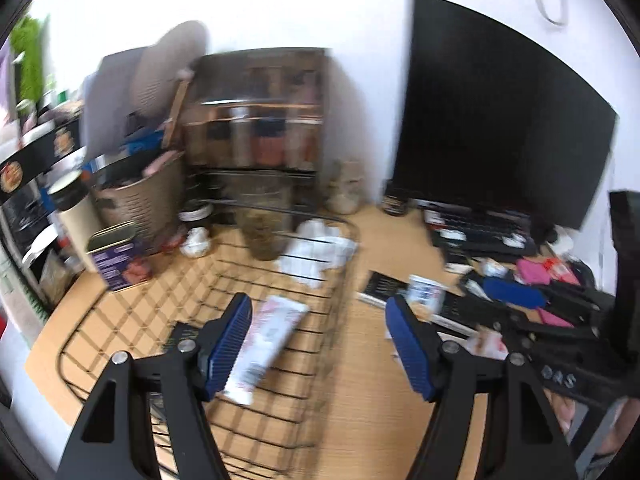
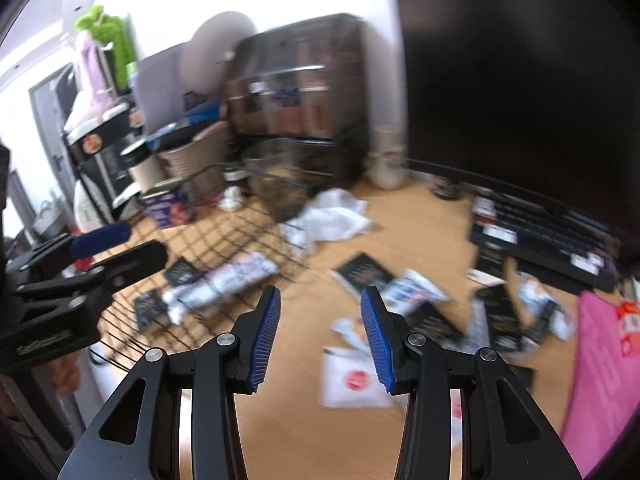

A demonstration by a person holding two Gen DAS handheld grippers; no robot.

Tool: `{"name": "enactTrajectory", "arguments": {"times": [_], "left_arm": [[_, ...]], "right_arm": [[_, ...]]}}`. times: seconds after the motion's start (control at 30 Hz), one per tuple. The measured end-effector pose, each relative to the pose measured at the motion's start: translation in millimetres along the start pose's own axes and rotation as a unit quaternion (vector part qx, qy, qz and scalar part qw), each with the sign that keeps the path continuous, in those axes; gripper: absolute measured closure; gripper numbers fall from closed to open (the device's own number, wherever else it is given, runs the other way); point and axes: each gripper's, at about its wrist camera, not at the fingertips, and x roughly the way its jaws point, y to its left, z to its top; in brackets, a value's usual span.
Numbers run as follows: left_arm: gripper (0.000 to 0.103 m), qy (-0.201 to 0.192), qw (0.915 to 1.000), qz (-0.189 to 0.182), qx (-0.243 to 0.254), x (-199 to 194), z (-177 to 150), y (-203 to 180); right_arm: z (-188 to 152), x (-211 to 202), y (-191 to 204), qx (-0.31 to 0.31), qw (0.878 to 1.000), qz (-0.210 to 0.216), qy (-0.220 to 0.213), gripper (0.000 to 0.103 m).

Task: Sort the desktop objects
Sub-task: 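Grasp a black Face tissue pack with the left tool while the right tool grasps another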

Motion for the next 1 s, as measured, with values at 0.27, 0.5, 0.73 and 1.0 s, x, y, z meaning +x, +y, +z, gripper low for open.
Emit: {"name": "enactTrajectory", "arguments": {"times": [0.27, 0.5, 0.73, 1.0], "left_arm": [[0.029, 0.044, 0.9922, -0.083, 0.082, 33.7, -23.4, -96.2], [0.029, 0.102, 0.9881, -0.077, 0.086, 100.5, -30.2, -118.7], [0.029, 0.116, 0.9849, -0.09, 0.092, 138.8, -15.6, -136.5], [0.029, 0.149, 0.984, -0.084, 0.048, 184.5, 1.4, -147.5]], "right_arm": [[-30.1, -21.0, -72.8, 0.049, 0.998, -0.049, 0.005, 0.061], [-47.5, -20.4, -116.0, 0.07, 0.994, -0.078, 0.02, 0.061], [-59.8, -1.5, -143.1, 0.083, 0.991, -0.094, 0.046, 0.061], [-58.4, 2.5, -151.0, 0.089, 0.991, -0.094, 0.046, 0.061]]}}
